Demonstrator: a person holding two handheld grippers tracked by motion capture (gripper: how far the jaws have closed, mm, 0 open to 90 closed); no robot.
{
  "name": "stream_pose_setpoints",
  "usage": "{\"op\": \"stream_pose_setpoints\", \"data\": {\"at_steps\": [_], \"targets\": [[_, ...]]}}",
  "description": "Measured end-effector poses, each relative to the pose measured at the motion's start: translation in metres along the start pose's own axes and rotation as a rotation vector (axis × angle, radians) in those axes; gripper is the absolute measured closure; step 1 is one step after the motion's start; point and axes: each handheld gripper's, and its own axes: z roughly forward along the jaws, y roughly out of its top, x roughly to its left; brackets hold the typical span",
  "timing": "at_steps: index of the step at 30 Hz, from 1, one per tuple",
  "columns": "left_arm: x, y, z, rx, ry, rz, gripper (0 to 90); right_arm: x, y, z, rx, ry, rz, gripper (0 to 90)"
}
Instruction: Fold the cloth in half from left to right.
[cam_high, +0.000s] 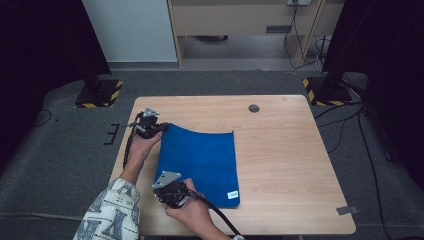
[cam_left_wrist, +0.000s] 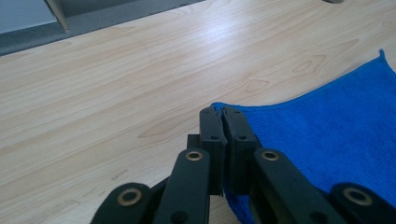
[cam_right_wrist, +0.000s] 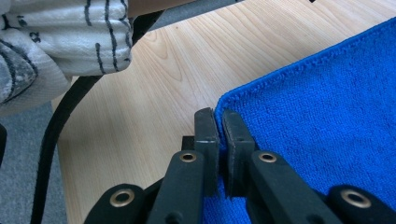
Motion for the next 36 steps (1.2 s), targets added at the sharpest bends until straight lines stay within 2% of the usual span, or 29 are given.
{"op": "stream_pose_setpoints", "data": {"at_steps": [8,15,19,23,26,31,36], "targets": [[0.001,0.004,-0.008,-0.022,0.009,0.0,87.0,0.001,0.008,0.001,-0.027,0.023,0.015,86.4],[-0.008,0.006,0.006,-0.006,0.016,0.0,87.0,-0.005,0.004,-0.008,-0.041,0.021,0.029,86.1],[-0.02,0.006,0.019,0.01,0.024,0.01,87.0,-0.016,-0.005,-0.015,-0.055,0.021,0.051,86.3],[-0.037,0.01,0.032,0.011,0.021,0.022,87.0,-0.025,-0.018,-0.023,-0.054,0.02,0.062,86.3],[-0.052,0.013,0.04,0.003,0.029,0.031,87.0,-0.035,-0.029,-0.034,-0.064,0.031,0.09,86.4],[-0.072,0.018,0.052,0.013,0.017,0.056,87.0,-0.051,-0.045,-0.053,-0.067,0.002,0.116,86.6],[-0.086,0.023,0.061,0.031,-0.003,0.071,87.0,-0.058,-0.054,-0.065,-0.073,-0.003,0.126,86.6]]}}
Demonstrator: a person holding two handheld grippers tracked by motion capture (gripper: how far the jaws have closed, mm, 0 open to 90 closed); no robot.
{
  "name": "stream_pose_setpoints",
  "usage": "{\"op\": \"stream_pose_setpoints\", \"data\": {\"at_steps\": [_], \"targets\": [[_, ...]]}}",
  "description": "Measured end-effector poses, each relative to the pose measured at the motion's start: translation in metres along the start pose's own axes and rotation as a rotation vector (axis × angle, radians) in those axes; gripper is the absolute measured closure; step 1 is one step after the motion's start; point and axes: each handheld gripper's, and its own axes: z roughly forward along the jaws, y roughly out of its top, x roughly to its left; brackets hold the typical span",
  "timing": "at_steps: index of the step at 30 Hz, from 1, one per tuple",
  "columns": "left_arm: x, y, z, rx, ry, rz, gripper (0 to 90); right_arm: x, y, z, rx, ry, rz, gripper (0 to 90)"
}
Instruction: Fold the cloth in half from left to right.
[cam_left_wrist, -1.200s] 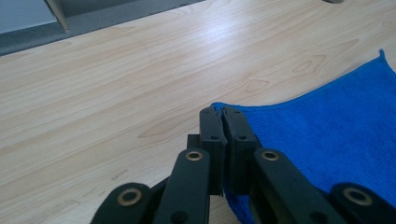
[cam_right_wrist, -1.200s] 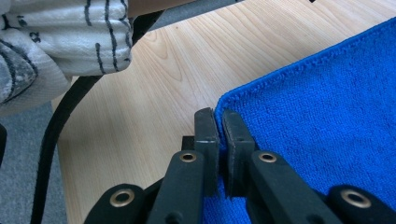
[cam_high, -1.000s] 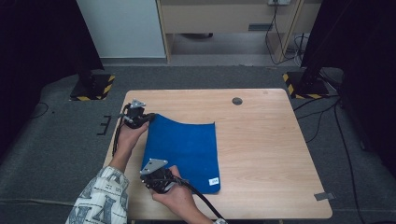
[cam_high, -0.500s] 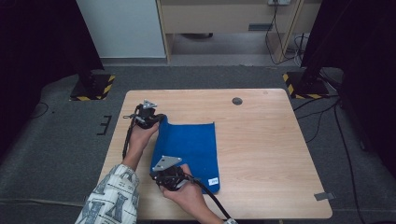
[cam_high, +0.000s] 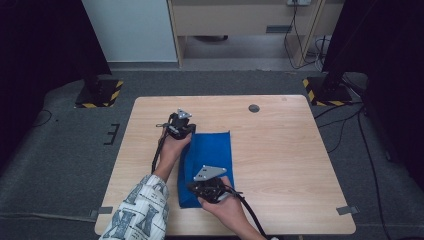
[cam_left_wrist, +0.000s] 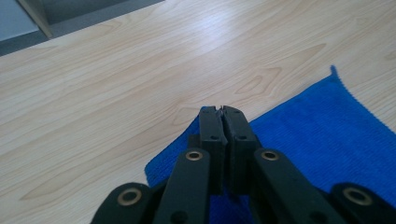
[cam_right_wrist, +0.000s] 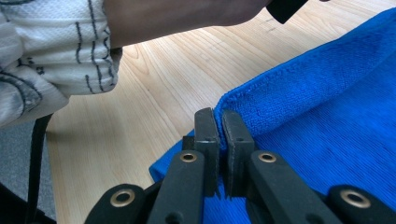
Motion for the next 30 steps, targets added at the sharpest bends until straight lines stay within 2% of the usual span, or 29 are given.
{"op": "stream_pose_setpoints", "data": {"at_steps": [5,10,18,22,30], "targets": [[-0.014,0.009,0.004,0.002,-0.02,0.02,87.0,-0.004,-0.005,-0.01,-0.004,-0.004,0.014,86.6],[-0.023,0.013,0.01,0.011,-0.032,0.028,86.9,-0.007,-0.01,-0.012,0.013,-0.015,0.025,86.6],[-0.029,0.012,0.018,0.019,-0.049,0.02,86.9,-0.013,-0.017,-0.016,0.028,-0.022,0.031,86.6],[-0.032,0.012,0.021,0.023,-0.061,0.016,86.9,-0.018,-0.023,-0.02,0.032,-0.037,0.05,86.5],[-0.038,0.013,0.026,0.006,-0.084,0.0,86.8,-0.024,-0.033,-0.028,0.044,-0.056,0.064,86.5]]}}
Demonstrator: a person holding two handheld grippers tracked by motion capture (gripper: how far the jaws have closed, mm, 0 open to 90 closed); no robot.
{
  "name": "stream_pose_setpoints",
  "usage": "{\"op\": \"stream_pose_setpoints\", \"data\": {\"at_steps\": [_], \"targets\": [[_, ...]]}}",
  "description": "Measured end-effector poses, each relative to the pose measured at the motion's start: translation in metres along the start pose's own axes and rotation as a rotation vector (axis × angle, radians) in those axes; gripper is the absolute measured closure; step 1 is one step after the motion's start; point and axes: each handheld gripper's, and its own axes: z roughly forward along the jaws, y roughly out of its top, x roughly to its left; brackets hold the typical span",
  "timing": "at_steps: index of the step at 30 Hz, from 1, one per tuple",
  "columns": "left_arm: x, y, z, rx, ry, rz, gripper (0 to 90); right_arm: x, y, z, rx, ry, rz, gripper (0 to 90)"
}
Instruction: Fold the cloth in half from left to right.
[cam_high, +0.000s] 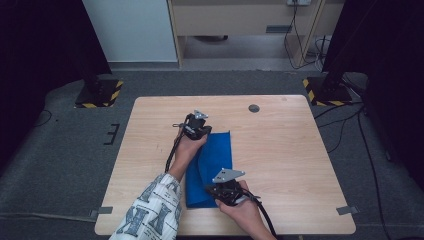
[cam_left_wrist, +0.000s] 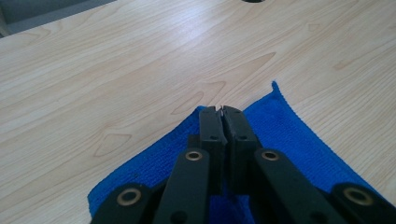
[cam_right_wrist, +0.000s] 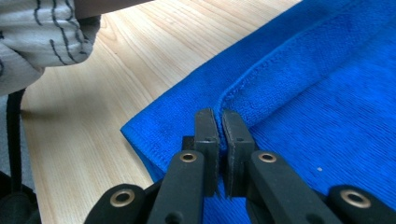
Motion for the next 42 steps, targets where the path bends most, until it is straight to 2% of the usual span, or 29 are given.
{"op": "stream_pose_setpoints", "data": {"at_steps": [5,12,23,34,42], "targets": [[-0.002,0.002,0.001,-0.018,-0.019,-0.012,86.8,-0.005,-0.005,-0.005,0.0,-0.019,0.008,86.4],[-0.011,0.006,0.003,-0.02,-0.02,-0.004,86.8,-0.008,-0.007,-0.013,-0.01,-0.025,0.013,86.4],[-0.023,0.015,0.009,-0.007,-0.033,0.014,86.8,-0.013,-0.013,-0.021,-0.007,-0.027,0.02,86.3],[-0.029,0.015,0.017,0.003,-0.039,0.015,86.8,-0.012,-0.016,-0.022,0.001,-0.02,0.012,86.3],[-0.037,0.017,0.023,0.008,-0.043,0.019,86.8,-0.015,-0.024,-0.029,0.005,-0.03,0.026,86.1]]}}
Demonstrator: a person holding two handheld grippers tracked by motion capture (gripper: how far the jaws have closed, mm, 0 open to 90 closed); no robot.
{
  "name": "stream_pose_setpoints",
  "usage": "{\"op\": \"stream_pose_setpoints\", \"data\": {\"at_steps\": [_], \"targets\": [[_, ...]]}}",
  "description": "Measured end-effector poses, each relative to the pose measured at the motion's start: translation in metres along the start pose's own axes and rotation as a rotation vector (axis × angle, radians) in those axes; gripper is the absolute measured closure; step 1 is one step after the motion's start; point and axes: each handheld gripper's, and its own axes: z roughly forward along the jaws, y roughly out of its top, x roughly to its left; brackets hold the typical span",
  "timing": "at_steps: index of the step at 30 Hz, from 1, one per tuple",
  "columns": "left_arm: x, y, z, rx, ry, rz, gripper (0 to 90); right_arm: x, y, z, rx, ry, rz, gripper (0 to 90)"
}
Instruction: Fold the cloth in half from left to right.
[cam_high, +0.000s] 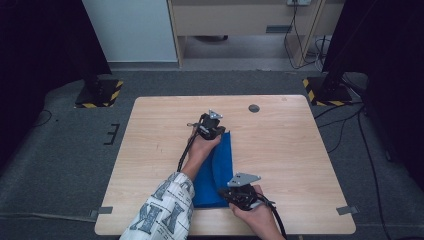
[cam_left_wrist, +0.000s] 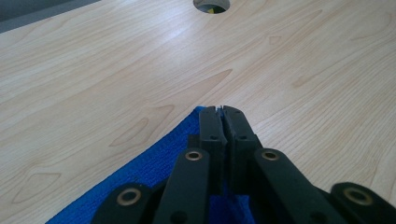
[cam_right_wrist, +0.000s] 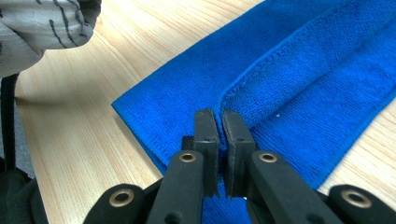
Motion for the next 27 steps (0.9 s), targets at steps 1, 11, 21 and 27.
{"op": "stream_pose_setpoints", "data": {"at_steps": [1,11,21,27], "targets": [[0.0,0.0,0.001,0.008,0.004,0.007,86.8,-0.001,0.0,0.0,0.002,0.0,0.006,86.1],[0.0,-0.003,0.009,0.022,0.001,-0.012,86.9,0.0,-0.006,0.001,0.018,0.003,0.004,86.2],[-0.002,-0.005,0.019,0.033,0.001,-0.027,86.8,-0.003,-0.009,-0.003,0.024,0.006,0.013,86.2],[-0.004,-0.007,0.022,0.04,-0.002,-0.031,86.3,-0.005,-0.01,-0.003,0.03,0.02,0.02,83.0]]}}
